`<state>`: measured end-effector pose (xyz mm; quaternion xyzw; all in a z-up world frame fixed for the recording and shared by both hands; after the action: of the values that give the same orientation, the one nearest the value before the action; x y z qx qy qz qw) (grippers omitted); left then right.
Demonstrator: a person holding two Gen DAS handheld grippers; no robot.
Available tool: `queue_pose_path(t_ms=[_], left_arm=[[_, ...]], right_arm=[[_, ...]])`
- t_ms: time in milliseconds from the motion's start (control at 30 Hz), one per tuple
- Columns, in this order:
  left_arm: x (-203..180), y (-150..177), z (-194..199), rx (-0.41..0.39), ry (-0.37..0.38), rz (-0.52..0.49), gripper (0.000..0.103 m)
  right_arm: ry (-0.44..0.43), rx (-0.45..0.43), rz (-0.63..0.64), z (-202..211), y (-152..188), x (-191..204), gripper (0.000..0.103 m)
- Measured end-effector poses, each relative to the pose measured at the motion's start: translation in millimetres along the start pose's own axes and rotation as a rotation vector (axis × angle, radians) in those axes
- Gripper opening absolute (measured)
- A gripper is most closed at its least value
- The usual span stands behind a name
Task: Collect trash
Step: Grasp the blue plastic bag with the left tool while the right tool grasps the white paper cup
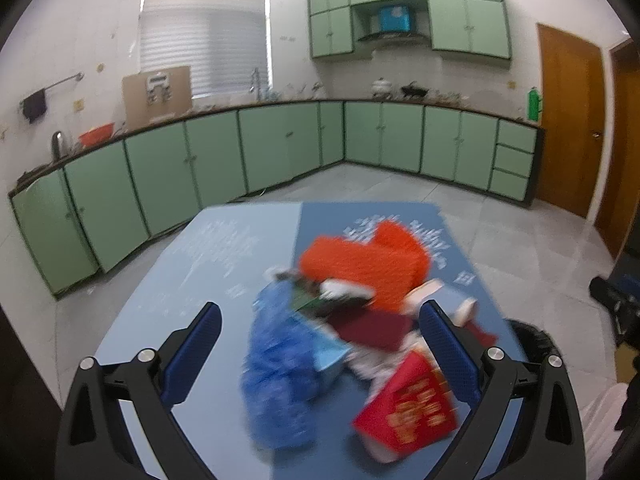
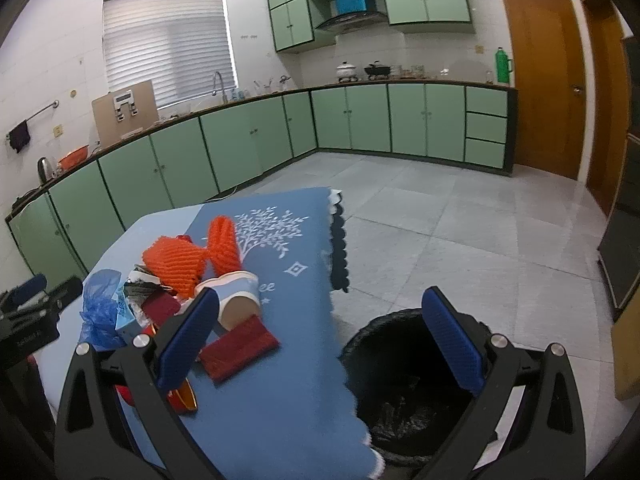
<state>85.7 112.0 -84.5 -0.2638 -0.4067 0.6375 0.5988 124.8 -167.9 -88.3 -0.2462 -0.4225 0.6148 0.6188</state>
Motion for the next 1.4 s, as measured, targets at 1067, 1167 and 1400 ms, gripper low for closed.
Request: queue_pose_path(t_ms=[1067, 1167, 1400], left_arm=[[43.3, 55.9, -90.1, 0.177, 0.009, 0.097, 0.070], [44.3, 57.3, -90.6, 0.176, 0.026, 0.111, 0.062], [45.1, 56.6, -85.8, 0.167, 0.038, 0.117, 0.046]], right_arm=[[-0.166, 0.271, 0.127, -135.3, 39.4, 78.3, 0.085], [-0.164, 0.301, 0.159, -146.0, 44.2, 82.7, 0.085], [-0.216, 0.366, 0.169, -157.8, 52.2, 88.7, 0.064]])
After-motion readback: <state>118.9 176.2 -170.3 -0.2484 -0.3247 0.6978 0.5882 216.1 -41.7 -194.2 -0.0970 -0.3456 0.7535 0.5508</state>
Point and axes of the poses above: each gripper's, at about its wrist camera, not at the fingertips, and z roughly against the way its jaws point, x to its left, y to its underside, the point moved 7 cm from there along -z, roughly the way its jaws point, and after that the axes turned 7 degrees about -z, right-handed, at the moved point
